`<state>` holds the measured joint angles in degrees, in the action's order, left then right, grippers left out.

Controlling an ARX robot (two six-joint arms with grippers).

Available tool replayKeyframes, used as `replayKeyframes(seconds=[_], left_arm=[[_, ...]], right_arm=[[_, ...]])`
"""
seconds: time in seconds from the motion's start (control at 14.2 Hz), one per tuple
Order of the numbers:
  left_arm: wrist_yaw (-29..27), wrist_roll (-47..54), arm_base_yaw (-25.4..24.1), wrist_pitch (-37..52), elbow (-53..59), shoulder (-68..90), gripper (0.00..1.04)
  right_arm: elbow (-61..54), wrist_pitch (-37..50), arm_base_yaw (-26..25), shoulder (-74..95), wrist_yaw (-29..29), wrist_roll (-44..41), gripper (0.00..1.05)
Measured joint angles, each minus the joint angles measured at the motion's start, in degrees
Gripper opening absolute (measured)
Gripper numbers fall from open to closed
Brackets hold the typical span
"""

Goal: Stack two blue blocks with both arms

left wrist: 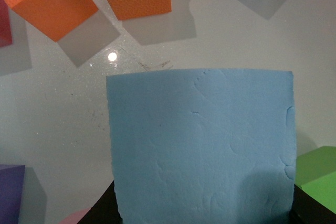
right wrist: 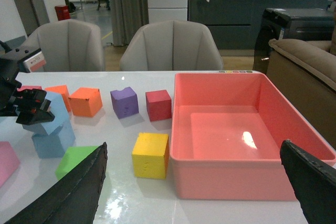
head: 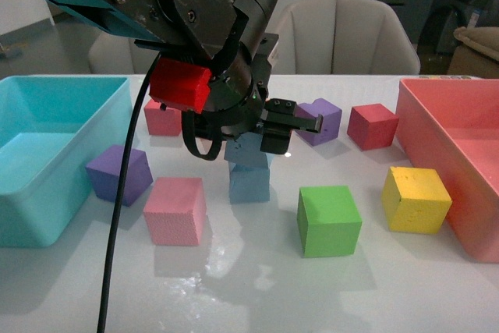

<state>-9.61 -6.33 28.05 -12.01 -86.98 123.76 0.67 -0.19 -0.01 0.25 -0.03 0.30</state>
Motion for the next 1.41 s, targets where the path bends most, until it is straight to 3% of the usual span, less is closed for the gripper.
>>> replayKeyframes(seconds=[0.49, 0.57, 0.78, 1.2, 1.41], left_arm=[[-1.9, -6.0, -0.2, -2.8, -3.8, 3.7, 0.49], [-1.6, -6.5, -0.2, -2.6, -3.8, 3.7, 0.71], [-1.4, -7.0, -0.1, -0.9, -3.8, 3.7, 0.99], [-2.6, -6.7, 0.1, 7.5, -1.8, -3.0, 0.98], [-1.8, -5.4, 1.6, 15.0, 6.4, -13.9, 0.98]], right_arm=[[0.0, 0.0, 0.0, 0.0, 0.0, 0.0, 0.98], [0.0, 0.0, 0.0, 0.0, 0.0, 0.0, 0.98], [0.0, 0.0, 0.0, 0.0, 0.0, 0.0, 0.98], [0.0, 0.0, 0.0, 0.0, 0.0, 0.0, 0.98], [0.0, 0.0, 0.0, 0.0, 0.0, 0.0, 0.98]])
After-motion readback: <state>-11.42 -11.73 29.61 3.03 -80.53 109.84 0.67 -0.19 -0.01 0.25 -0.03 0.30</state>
